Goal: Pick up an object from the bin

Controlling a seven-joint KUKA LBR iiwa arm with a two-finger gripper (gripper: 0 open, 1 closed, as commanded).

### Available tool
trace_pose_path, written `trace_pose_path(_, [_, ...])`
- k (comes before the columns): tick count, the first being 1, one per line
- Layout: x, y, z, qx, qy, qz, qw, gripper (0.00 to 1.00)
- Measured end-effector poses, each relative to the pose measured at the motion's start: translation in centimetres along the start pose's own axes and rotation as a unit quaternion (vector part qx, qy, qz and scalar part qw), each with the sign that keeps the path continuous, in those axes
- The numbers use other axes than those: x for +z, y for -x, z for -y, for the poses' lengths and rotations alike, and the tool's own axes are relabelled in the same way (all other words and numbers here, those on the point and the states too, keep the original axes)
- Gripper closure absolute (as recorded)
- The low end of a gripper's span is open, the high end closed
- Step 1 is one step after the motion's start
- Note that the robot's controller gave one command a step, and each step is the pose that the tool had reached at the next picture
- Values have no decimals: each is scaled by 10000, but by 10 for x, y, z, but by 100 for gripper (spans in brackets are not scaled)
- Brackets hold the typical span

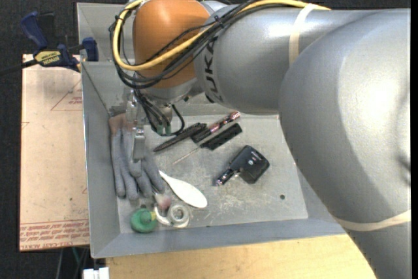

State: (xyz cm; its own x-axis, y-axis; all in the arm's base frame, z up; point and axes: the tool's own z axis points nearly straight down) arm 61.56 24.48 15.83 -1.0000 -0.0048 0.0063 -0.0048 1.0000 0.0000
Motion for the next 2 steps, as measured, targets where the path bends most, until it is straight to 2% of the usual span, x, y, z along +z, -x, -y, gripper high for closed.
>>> trace_pose_path(1, [-5,2,1,23,8,39,10000,0])
trace_pose_path(2, [87,1,-8,-3025,0,38,9531,0])
